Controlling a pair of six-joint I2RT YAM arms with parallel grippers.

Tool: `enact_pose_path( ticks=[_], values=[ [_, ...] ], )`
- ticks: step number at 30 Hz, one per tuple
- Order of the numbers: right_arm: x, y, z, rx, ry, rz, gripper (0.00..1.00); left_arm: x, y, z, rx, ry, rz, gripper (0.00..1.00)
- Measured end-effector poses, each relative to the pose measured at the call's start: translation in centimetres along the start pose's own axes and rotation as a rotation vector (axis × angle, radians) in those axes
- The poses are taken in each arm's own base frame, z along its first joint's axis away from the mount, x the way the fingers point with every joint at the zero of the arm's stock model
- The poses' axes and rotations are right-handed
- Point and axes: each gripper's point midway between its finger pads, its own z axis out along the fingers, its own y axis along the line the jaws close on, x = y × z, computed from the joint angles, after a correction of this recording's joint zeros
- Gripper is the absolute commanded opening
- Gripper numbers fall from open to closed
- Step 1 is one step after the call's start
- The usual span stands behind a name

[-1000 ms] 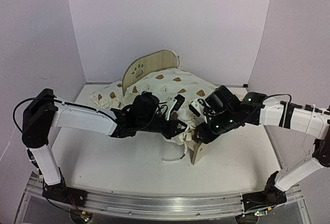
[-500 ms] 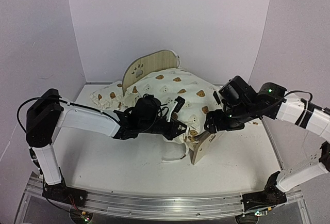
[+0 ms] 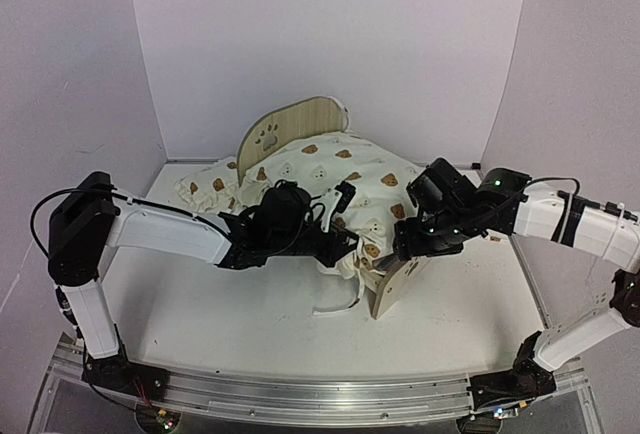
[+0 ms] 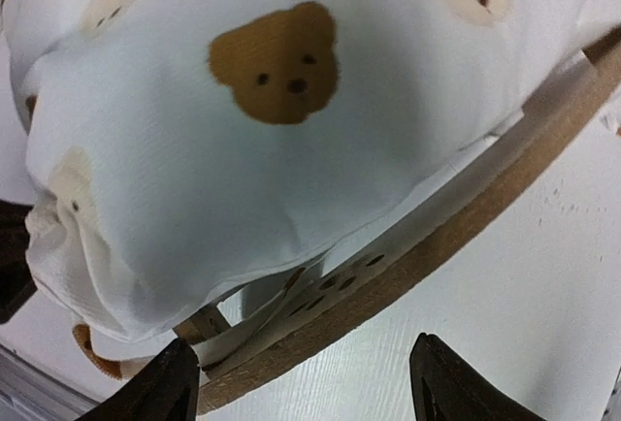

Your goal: Set up the pet bed

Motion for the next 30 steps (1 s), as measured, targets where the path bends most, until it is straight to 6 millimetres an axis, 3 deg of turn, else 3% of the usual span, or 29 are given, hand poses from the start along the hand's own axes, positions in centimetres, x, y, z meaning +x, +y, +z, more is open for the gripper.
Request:
enact_pose_path(
  ticks=[5, 8, 14, 22, 29, 30],
  values=[
    [1.3, 2.4, -0.8, -0.16, 0.056, -0.357, 0.67, -1.3, -0.3, -0.3, -0.005, -0.03, 0.026, 0.0],
    [1.8, 4.6, -2.2, -0.299, 0.075, -0.519, 0.52, -2.1, -0.3, -0.3, -0.012, -0.049, 0.03, 0.0],
    [2.2, 8.1, -4.0, -0.516, 0.056, -0.675, 0.5, -2.5, 0.2, -0.4, -0.045, -0.063, 0.026, 0.0],
    [2.0, 8.2, -0.6, -0.456, 0.032, -0.701, 0.34, -3.2, 0.1, -0.7, -0.046, -0.079, 0.021, 0.0],
    [0.6, 7.2, 2.2, -0.337, -0.041, -0.642, 0.01, -3.1, -0.2, -0.7, -0.021, -0.073, 0.021, 0.0],
    [0.2, 7.1, 2.6, -0.319, -0.052, -0.635, 0.0, -3.1, -0.3, -0.7, -0.016, -0.071, 0.02, 0.0]
  ],
)
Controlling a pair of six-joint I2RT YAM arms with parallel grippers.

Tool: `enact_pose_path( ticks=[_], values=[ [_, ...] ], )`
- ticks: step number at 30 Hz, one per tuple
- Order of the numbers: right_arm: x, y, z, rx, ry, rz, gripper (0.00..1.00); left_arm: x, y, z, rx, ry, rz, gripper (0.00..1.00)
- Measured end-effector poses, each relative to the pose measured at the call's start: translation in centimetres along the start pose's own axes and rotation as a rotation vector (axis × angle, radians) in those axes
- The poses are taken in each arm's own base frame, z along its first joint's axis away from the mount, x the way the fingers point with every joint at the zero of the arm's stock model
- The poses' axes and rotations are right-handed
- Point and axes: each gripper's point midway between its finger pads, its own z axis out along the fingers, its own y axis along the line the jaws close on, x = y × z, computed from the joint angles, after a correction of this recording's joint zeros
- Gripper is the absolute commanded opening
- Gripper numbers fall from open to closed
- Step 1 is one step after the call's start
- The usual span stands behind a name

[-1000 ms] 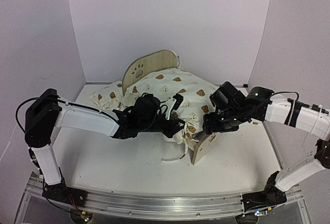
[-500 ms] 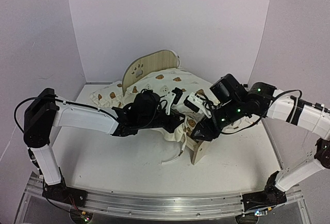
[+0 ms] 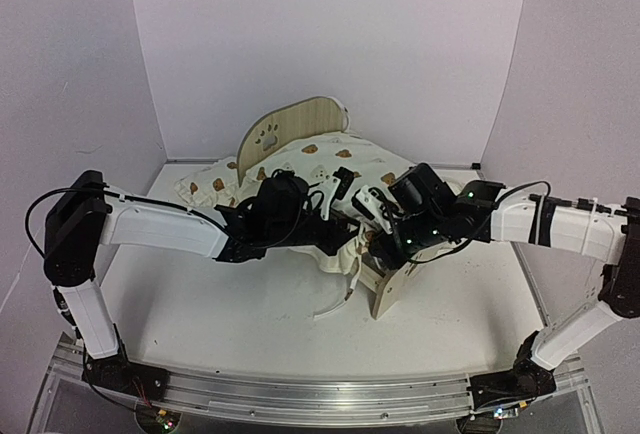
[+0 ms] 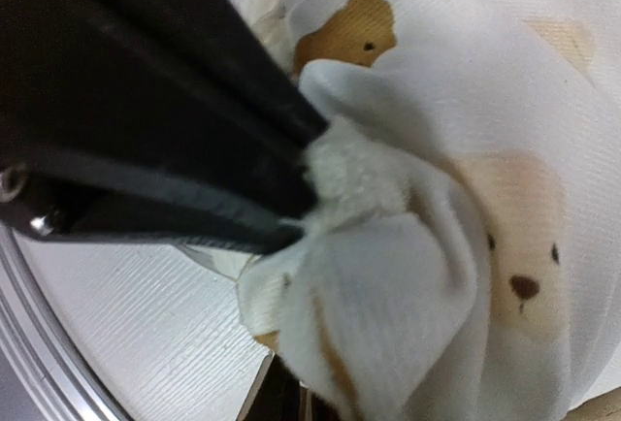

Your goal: Set up the pet bed

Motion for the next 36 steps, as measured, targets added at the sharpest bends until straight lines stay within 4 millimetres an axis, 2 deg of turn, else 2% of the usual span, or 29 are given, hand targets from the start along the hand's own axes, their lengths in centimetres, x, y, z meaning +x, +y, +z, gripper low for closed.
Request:
enact_pose_path(
  ticks=[6, 11, 17, 24, 27, 36],
  values=[
    [0.7, -1.5, 1.3, 0.085, 0.013, 0.029, 0.0, 0.1, -0.2, 0.0, 0.014, 0.005, -0.009, 0.0],
    [1.4, -1.4, 2.5, 0.084, 0.058, 0.031, 0.0, 0.3, -0.2, 0.0, 0.017, 0.012, -0.009, 0.0],
    [1.7, -1.2, 4.0, 0.074, 0.119, 0.087, 0.01, 1.5, 0.4, -0.1, -0.002, 0.047, -0.017, 0.0],
    [2.0, -1.2, 3.0, 0.086, 0.176, 0.137, 0.06, 1.5, 0.5, -0.1, 0.002, 0.052, -0.019, 0.0],
    [2.3, -0.8, 2.6, 0.064, 0.197, 0.14, 0.16, 1.5, 0.5, -0.1, 0.006, 0.053, -0.019, 0.0],
    [3.0, -0.9, 1.9, 0.033, 0.238, 0.111, 0.22, 1.3, 0.7, -0.2, 0.007, 0.045, -0.02, 0.0]
  ],
)
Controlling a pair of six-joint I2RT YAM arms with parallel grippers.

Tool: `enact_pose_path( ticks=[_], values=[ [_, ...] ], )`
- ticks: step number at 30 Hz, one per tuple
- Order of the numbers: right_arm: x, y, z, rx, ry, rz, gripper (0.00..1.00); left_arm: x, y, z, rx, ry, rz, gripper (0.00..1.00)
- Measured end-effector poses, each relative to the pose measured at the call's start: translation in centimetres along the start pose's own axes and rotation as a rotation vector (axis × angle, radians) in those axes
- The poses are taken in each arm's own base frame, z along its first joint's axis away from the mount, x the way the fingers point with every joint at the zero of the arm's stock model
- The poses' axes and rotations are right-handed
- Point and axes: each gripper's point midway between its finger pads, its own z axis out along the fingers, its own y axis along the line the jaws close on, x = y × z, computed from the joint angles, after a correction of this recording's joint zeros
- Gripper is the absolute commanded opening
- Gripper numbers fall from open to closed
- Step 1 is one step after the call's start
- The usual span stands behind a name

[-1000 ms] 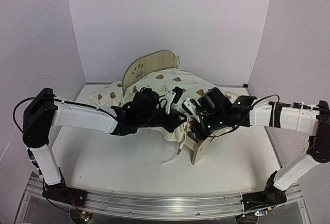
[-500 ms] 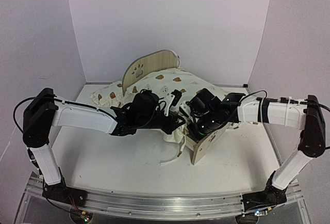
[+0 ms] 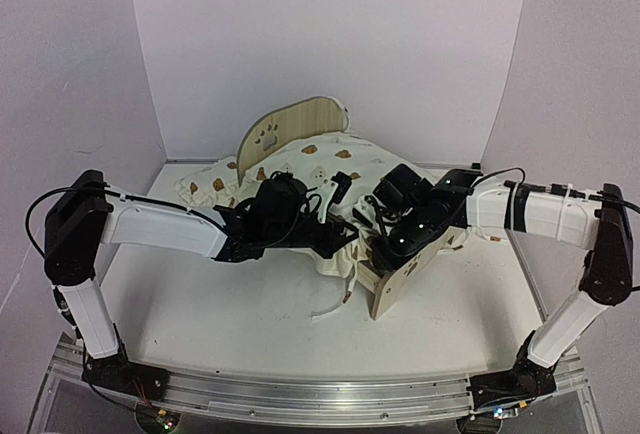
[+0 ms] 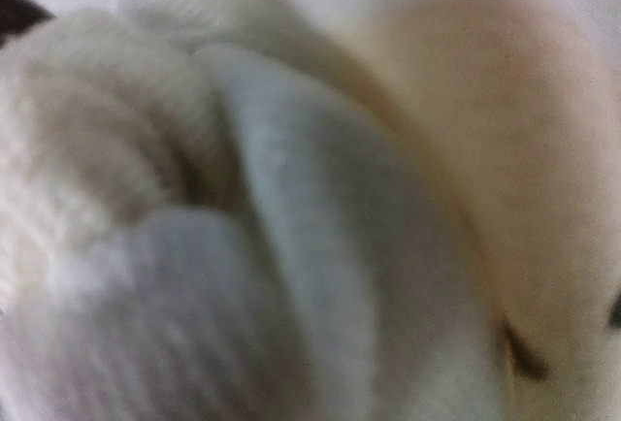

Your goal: Set up the pet bed

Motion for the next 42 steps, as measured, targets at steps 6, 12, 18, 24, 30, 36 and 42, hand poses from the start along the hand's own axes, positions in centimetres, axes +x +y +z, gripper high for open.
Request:
enact_pose_path(
  ticks=[6, 12, 18, 24, 30, 36, 42],
  values=[
    [-0.2, 1.3, -0.7, -0.063, 0.008, -0.038, 0.38, 0.1, -0.3, 0.0, 0.016, 0.005, -0.002, 0.0],
    [-0.4, 2.0, -1.0, -0.097, 0.002, -0.081, 0.45, 0.3, -0.8, 0.0, 0.048, 0.016, -0.009, 0.0],
    [-0.7, 1.8, -0.7, -0.079, -0.008, -0.097, 0.35, 0.3, -0.8, 0.0, 0.051, 0.018, -0.009, 0.0],
    [-0.9, 1.6, 0.8, -0.069, -0.004, -0.104, 0.26, 0.6, -0.6, 0.0, 0.045, 0.029, -0.013, 0.0],
    [-1.2, 1.6, 2.0, -0.065, -0.014, -0.086, 0.23, 1.1, 0.3, -0.1, 0.027, 0.054, -0.028, 0.0],
    [-1.1, 1.6, 3.1, -0.064, -0.011, -0.048, 0.22, 1.7, 0.9, -0.1, 0.023, 0.081, -0.058, 0.09],
    [-1.0, 1.9, 3.2, -0.055, -0.014, -0.04, 0.0, 2.3, 1.2, -0.2, 0.022, 0.101, -0.072, 0.35]
  ],
)
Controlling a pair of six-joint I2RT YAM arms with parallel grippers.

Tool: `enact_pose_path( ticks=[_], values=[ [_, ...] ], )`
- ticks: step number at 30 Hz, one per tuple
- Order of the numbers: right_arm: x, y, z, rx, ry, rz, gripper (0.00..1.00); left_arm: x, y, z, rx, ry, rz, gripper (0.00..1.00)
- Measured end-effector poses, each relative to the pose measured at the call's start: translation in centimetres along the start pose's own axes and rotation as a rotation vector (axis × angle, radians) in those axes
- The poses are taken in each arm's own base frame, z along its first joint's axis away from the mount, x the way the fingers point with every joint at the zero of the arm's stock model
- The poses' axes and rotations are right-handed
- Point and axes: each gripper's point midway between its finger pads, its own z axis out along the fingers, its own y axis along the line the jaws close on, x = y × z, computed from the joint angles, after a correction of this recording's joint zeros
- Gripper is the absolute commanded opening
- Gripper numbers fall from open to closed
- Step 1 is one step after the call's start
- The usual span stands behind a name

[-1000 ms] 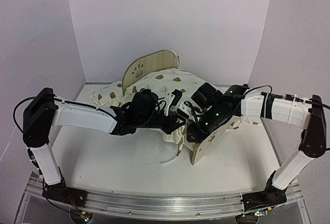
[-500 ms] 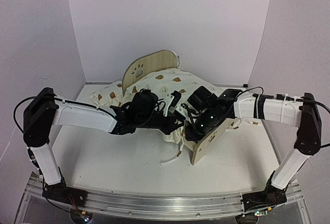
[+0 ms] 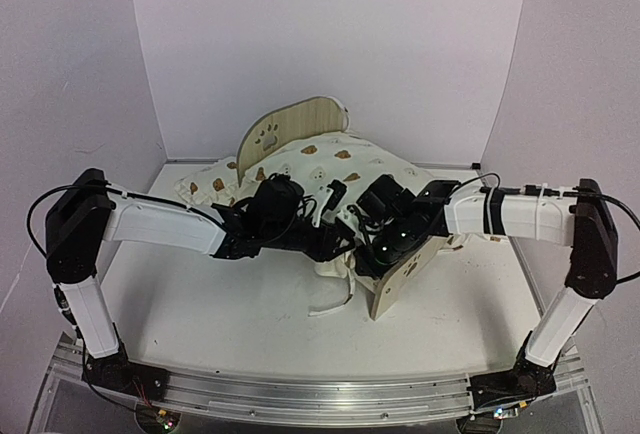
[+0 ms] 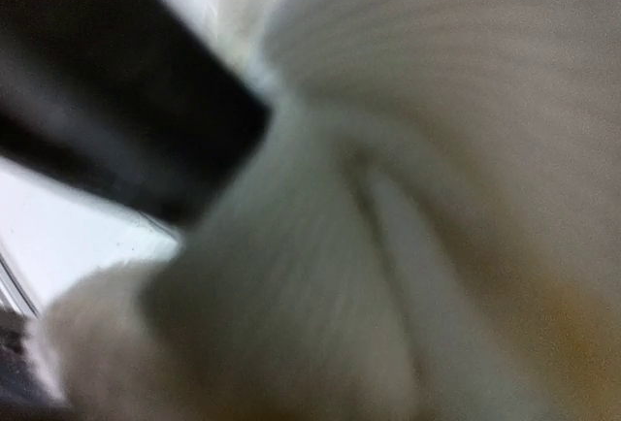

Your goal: Set up the pet bed

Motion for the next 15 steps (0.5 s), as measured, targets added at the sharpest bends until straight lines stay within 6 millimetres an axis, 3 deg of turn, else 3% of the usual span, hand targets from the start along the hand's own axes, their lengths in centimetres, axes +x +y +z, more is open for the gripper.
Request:
enact_pose_path(
  ticks=[5, 8, 10, 12, 15],
  values=[
    [-0.3, 0.3, -0.3, -0.002, -0.004, 0.007, 0.0, -0.1, 0.3, -1.6, -0.016, -0.018, 0.006, 0.62],
    [-0.7, 0.4, -0.8, -0.002, -0.005, 0.016, 0.0, -0.8, 0.5, -4.5, -0.05, -0.065, 0.014, 0.7],
    [-1.1, 0.5, -1.2, -0.008, -0.007, 0.022, 0.0, -1.5, 0.5, -6.9, -0.079, -0.115, 0.026, 0.81],
    [-1.7, 0.6, -1.9, -0.021, -0.013, 0.033, 0.0, -1.9, 0.5, -9.0, -0.1, -0.17, 0.043, 0.82],
    [-2.7, 0.8, -2.8, -0.042, -0.026, 0.047, 0.0, -1.2, 0.8, -11.7, -0.121, -0.244, 0.056, 0.74]
  ],
)
